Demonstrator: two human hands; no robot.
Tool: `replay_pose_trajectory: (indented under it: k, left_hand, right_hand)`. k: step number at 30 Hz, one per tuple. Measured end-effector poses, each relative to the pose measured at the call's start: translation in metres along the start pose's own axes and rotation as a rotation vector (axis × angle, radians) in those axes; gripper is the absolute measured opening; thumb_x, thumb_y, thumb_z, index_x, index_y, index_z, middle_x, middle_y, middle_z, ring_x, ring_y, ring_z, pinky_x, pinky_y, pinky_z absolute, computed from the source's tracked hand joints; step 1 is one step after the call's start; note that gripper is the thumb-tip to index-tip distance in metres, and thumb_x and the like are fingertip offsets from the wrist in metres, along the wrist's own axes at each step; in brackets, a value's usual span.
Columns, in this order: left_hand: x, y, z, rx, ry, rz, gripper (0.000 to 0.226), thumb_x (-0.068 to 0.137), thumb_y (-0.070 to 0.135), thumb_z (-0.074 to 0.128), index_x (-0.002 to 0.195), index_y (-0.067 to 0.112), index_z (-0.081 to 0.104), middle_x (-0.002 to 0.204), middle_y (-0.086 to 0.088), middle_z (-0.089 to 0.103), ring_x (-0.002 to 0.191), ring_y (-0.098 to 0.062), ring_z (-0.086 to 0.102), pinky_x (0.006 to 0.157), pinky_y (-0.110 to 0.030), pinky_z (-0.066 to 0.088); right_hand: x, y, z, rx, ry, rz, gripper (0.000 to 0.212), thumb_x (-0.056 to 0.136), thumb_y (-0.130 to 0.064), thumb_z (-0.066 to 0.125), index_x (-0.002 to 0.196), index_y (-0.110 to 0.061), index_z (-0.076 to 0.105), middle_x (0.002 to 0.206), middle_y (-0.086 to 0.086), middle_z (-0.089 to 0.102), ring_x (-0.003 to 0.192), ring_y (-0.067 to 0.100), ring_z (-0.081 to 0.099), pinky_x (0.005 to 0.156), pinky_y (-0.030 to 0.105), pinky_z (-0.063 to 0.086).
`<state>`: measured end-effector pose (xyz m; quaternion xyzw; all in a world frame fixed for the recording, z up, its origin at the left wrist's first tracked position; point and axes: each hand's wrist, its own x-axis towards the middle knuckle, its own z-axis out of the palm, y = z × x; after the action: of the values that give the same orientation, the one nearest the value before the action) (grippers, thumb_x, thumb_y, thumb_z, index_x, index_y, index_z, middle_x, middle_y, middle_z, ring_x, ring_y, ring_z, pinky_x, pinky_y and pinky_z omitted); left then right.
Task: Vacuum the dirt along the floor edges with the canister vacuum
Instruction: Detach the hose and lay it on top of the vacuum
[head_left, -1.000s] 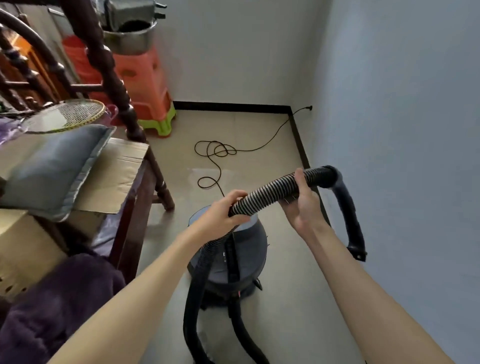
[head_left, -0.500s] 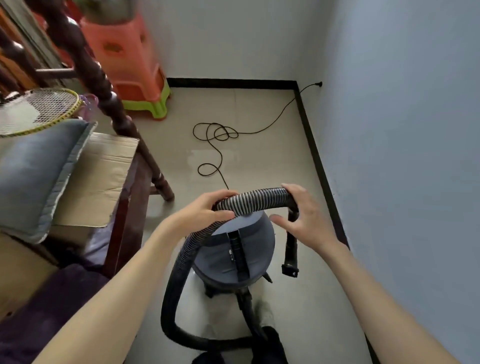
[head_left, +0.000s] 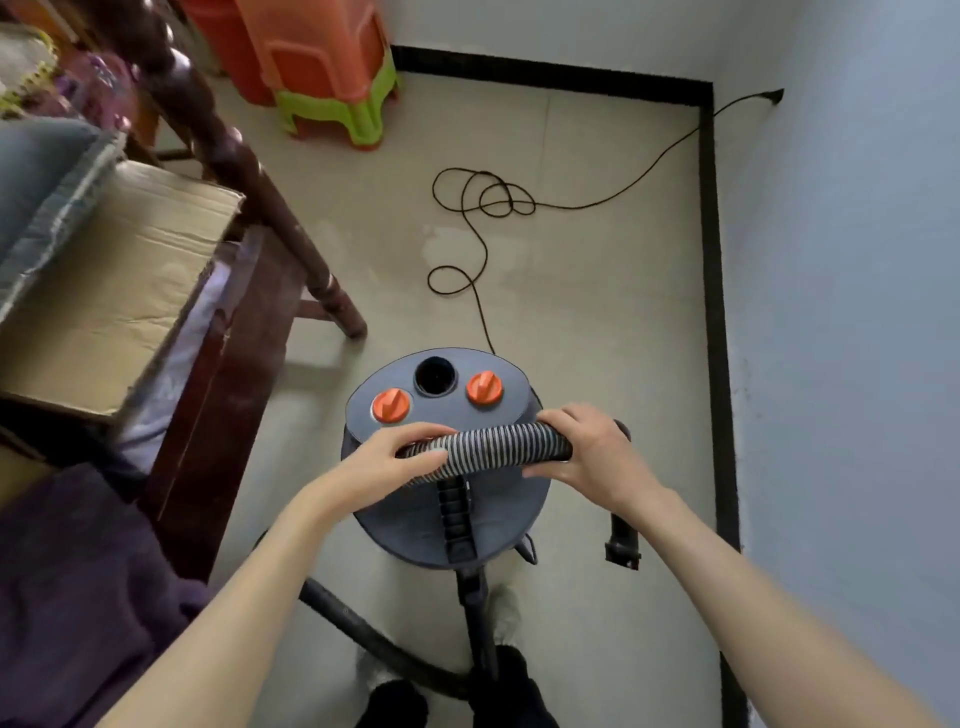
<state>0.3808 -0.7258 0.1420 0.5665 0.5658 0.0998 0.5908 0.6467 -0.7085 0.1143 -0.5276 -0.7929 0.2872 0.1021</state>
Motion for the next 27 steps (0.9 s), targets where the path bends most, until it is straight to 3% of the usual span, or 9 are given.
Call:
replay_pose_trajectory:
  k: [3,7,13,16,23,27]
  left_hand:
    - [0.031,-0.013,0.000,0.015,0.197,-0.049,0.024,0.098,0.030,0.048,0.115,0.028,0.064,0.118,0.014,0.063,0.115,-0.004,0.053,0.098,-0.020,0.039]
    - [0.084,-0.024,-0.001,0.312,0.358,0.002,0.032,0.098,0.014,0.049,0.128,0.014,0.059,0.128,0.001,0.059,0.120,-0.016,0.052,0.098,-0.023,0.035]
    - [0.146,-0.034,0.007,0.464,0.158,0.179,0.045,0.092,0.005,0.057,0.136,0.014,0.051,0.137,-0.002,0.052,0.127,-0.019,0.043,0.101,-0.020,0.027]
    - [0.162,-0.037,0.005,0.508,0.090,0.200,0.046,0.091,0.006,0.058,0.137,0.013,0.050,0.140,-0.003,0.050,0.129,-0.022,0.042,0.108,-0.031,0.029]
    - [0.172,-0.044,-0.001,0.550,0.032,0.200,0.051,0.091,0.015,0.061,0.139,0.020,0.046,0.137,0.002,0.051,0.120,-0.021,0.043,0.107,-0.037,0.029]
    - [0.172,-0.044,0.002,0.532,0.095,0.206,0.045,0.089,0.019,0.064,0.133,0.021,0.054,0.130,0.002,0.055,0.114,-0.022,0.045,0.101,-0.042,0.033]
  right_hand:
    - [0.017,0.012,0.023,0.027,-0.063,-0.009,0.059,0.073,-0.037,0.084,0.116,-0.001,0.064,0.112,0.014,0.065,0.106,0.033,0.057,0.091,0.036,0.041]
    - [0.037,0.018,0.061,0.039,-0.134,-0.105,0.059,0.078,-0.034,0.080,0.117,0.006,0.061,0.144,0.017,0.051,0.139,0.030,0.042,0.114,0.039,0.031]
    - [0.039,0.040,0.080,-0.010,-0.155,-0.170,0.064,0.075,-0.032,0.083,0.116,0.011,0.062,0.140,0.020,0.054,0.136,0.035,0.046,0.117,0.037,0.020]
    - [0.039,0.043,0.081,-0.024,-0.165,-0.210,0.059,0.072,-0.031,0.084,0.108,0.012,0.064,0.138,0.022,0.055,0.133,0.038,0.048,0.115,0.043,0.023]
    - [0.040,0.046,0.082,-0.010,-0.125,-0.243,0.053,0.067,-0.031,0.087,0.095,0.009,0.067,0.131,0.022,0.061,0.126,0.039,0.054,0.111,0.049,0.031]
    - [0.040,0.047,0.083,0.006,-0.131,-0.227,0.053,0.068,-0.033,0.086,0.096,0.009,0.067,0.133,0.021,0.060,0.128,0.039,0.053,0.111,0.050,0.031]
